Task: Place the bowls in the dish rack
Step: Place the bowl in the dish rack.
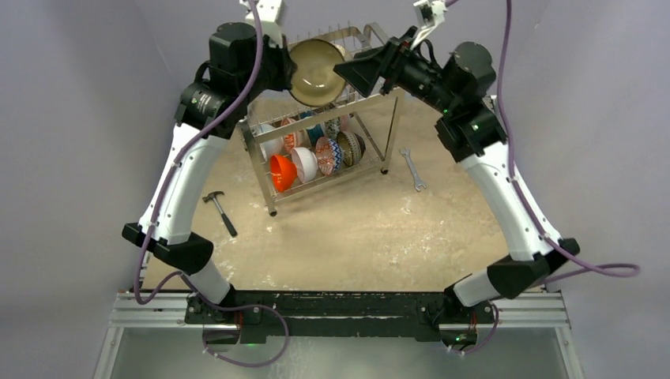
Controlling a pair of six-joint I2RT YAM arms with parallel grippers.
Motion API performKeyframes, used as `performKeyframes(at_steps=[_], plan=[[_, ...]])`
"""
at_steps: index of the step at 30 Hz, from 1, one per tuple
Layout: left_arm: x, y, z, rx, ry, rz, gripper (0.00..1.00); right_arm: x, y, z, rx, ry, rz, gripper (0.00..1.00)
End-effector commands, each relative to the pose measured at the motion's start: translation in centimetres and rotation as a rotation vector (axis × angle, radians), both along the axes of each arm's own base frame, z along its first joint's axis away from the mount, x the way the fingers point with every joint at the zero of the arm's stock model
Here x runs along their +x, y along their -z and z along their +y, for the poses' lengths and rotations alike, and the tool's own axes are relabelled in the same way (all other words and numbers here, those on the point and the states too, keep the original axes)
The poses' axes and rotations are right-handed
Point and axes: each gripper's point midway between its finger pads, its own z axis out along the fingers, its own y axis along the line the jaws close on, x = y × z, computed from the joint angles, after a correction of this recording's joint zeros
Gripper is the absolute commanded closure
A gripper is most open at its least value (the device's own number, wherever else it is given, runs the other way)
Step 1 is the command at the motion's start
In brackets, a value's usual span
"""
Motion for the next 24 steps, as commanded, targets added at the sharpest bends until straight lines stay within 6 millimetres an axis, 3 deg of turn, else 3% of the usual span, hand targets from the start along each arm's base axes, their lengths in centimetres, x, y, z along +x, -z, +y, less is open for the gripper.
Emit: performKeyframes(at_steps=[1, 7, 13, 15, 19, 24], plan=[[3.0, -6.1, 5.6, 0.009, -0.215, -0.231, 1.0, 0.9, -0.4, 1.2, -0.036, -0.052, -0.045, 0.16], [5.5, -5.6, 9.3, 0.096, -0.389, -0.25, 1.0, 3.1, 1.4, 2.8, -0.077, -0.084, -0.029, 0.36], [5.8, -6.2, 12.8, 0.236, -0.552, -0.314, 1.0, 4.3, 3.3, 3.9, -0.104, -0.12, -0.004, 0.58], [5.4, -6.6, 13.5, 0.265, -0.58, -0.349, 1.0, 4.5, 3.9, 4.2, -0.111, -0.131, 0.005, 0.61], [4.6, -6.6, 14.1, 0.34, -0.598, -0.409, 1.0, 4.6, 4.2, 4.2, -0.116, -0.13, 0.009, 0.64], [3.1, -6.5, 12.3, 0.526, -0.639, -0.465, 1.0, 4.1, 3.6, 3.9, -0.109, -0.126, -0.003, 0.65]])
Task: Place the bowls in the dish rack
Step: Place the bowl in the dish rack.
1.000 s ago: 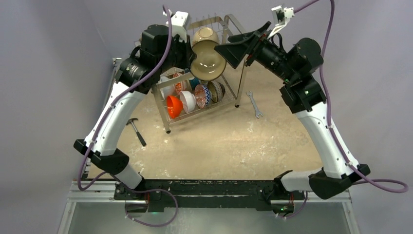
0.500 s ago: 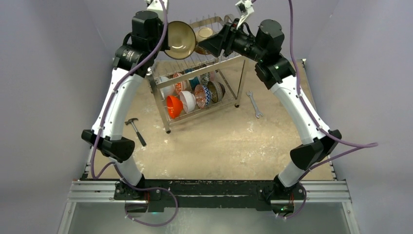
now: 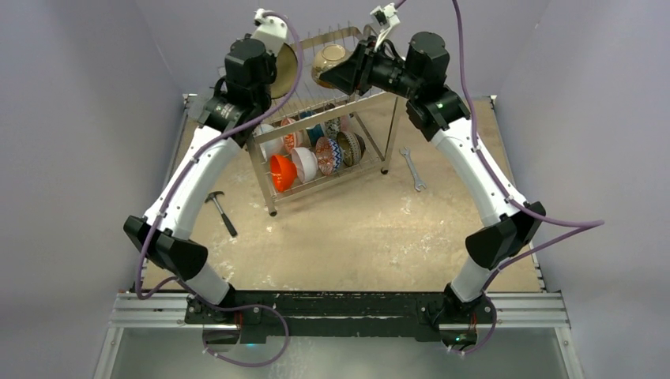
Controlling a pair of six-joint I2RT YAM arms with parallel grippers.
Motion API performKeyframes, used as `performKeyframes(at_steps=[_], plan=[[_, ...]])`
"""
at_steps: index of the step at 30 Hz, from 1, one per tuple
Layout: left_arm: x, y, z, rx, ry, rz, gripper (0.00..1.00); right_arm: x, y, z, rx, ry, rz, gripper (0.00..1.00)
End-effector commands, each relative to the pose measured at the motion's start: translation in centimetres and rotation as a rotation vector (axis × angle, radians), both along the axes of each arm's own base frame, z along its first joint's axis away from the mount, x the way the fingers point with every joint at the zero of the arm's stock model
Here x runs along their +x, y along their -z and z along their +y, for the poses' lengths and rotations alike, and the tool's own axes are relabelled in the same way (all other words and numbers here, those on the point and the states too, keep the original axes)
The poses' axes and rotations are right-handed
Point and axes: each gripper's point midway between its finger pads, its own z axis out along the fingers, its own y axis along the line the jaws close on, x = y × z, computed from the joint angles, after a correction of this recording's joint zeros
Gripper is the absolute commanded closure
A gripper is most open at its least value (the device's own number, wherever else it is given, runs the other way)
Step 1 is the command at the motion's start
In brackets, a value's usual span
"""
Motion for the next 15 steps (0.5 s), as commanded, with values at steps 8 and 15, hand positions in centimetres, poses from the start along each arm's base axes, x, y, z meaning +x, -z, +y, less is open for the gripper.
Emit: performKeyframes(at_steps=[8, 15], plan=[[-5.7, -7.6, -1.4, 0.308, -0.094, -0.238, 1.0, -2.9, -3.6, -1.8, 0.038, 0.007, -0.111, 0.64], [-7.4, -7.5, 0.3, 0.423, -0.232, -0.236, 1.0, -3.3, -3.3, -2.6, 0.022, 0.042, -0.111, 0.63]])
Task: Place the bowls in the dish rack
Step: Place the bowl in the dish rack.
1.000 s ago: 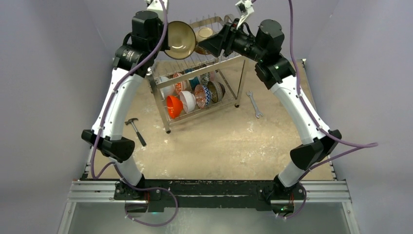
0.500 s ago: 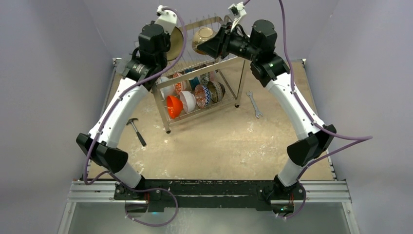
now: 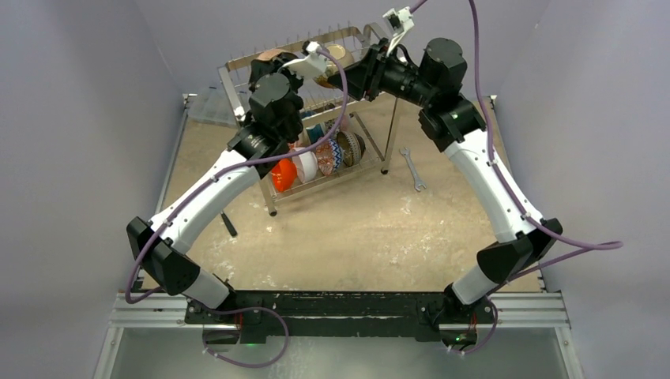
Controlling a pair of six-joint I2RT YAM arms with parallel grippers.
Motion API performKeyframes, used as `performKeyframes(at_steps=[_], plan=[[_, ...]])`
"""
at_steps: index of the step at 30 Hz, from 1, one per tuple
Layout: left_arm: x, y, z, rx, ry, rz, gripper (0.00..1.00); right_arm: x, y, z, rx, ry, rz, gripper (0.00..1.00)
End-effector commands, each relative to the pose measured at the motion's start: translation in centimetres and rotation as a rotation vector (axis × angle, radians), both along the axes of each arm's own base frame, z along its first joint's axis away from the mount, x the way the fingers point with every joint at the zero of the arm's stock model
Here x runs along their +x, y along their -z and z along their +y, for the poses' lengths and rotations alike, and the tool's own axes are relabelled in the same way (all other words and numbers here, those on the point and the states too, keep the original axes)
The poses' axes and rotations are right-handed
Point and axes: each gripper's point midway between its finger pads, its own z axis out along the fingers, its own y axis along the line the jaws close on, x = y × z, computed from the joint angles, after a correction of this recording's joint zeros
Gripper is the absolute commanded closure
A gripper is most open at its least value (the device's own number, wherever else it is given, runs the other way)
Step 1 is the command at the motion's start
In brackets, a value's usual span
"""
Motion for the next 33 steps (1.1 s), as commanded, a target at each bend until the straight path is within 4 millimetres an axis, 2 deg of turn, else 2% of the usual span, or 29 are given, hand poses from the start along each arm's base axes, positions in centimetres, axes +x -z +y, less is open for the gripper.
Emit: performKeyframes(at_steps=[1, 6, 12, 14, 20, 27, 33], plan=[[-3.4, -5.6, 4.2, -0.014, -0.175, -0.161, 1.0, -0.9, -1.7, -1.1, 0.014, 0.034, -0.067, 0.63], [-3.5, -5.9, 4.9, 0.073, -0.274, -0.148, 1.0, -1.1, -1.7, -1.5, 0.011, 0.049, -0.07, 0.62], [-3.2, -4.7, 3.3, 0.235, -0.286, -0.1, 1.0, -1.3, -1.3, -1.7, 0.005, 0.056, -0.068, 0.62], [-3.2, -4.1, 2.7, 0.342, -0.297, -0.072, 1.0, -1.4, -1.2, -1.8, 0.002, 0.057, -0.069, 0.61], [-2.4, -1.4, -0.1, 0.493, -0.234, 0.004, 1.0, -1.7, -1.0, -2.1, -0.005, 0.063, -0.071, 0.61], [-3.8, -1.1, -4.0, 0.5, -0.118, -0.013, 1.0, -1.9, -1.4, -2.6, -0.007, 0.079, -0.084, 0.6], [-5.0, 0.4, -6.3, 0.497, -0.059, -0.002, 0.85, -2.0, -1.4, -2.8, -0.01, 0.086, -0.087, 0.59]])
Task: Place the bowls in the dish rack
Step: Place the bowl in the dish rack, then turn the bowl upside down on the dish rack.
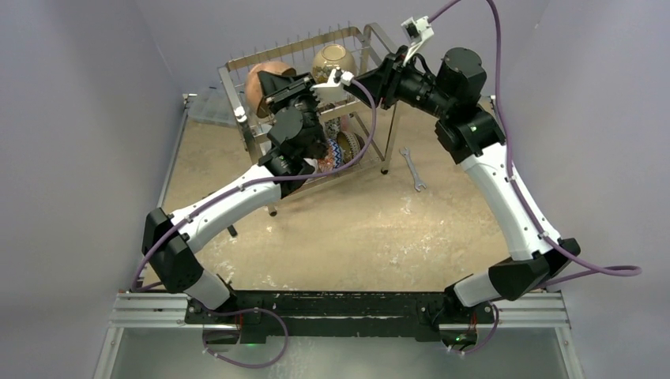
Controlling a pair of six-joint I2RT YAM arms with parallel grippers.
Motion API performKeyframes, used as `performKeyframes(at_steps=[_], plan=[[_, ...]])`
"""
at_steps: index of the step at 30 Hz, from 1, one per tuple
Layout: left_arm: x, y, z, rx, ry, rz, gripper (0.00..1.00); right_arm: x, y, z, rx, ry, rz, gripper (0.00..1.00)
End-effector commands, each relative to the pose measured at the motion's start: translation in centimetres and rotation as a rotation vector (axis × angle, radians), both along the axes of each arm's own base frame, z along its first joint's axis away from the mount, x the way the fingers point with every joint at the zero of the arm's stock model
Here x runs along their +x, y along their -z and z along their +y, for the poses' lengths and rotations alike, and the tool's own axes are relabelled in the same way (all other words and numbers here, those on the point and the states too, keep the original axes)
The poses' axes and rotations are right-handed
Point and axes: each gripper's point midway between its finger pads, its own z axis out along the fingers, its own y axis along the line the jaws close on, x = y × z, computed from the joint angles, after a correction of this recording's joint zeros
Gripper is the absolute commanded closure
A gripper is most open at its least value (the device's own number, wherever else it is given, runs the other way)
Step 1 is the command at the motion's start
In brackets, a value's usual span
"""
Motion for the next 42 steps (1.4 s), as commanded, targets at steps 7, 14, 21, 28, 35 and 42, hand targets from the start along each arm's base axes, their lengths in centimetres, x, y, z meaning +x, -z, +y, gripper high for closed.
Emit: performKeyframes(at_steps=[7, 14, 21, 28, 35, 42], plan=[[-1.8, 2.6, -6.6, 0.019, 0.182, 0.052, 0.41, -0.6, -1.9, 0.0, 0.025, 0.0, -0.075, 0.58], [-2.6, 3.0, -8.5, -0.023, 0.249, 0.058, 0.36, -0.7, -2.2, -0.3, 0.026, 0.012, -0.082, 0.57], [-3.2, 0.6, -9.3, -0.345, 0.363, 0.061, 0.25, -0.3, -2.1, -0.3, 0.013, 0.019, -0.088, 0.56], [-5.6, -4.1, -9.6, -0.814, 0.593, 0.062, 0.15, 1.6, -1.7, 0.6, -0.031, 0.01, -0.14, 0.52], [-4.4, -5.7, -5.9, -1.121, 0.633, 0.127, 0.11, 3.9, -1.2, 2.5, -0.084, -0.05, -0.204, 0.42], [-2.0, -4.0, -1.0, -1.249, 0.504, 0.147, 0.09, 5.2, -0.1, 4.2, -0.101, -0.116, -0.231, 0.34]])
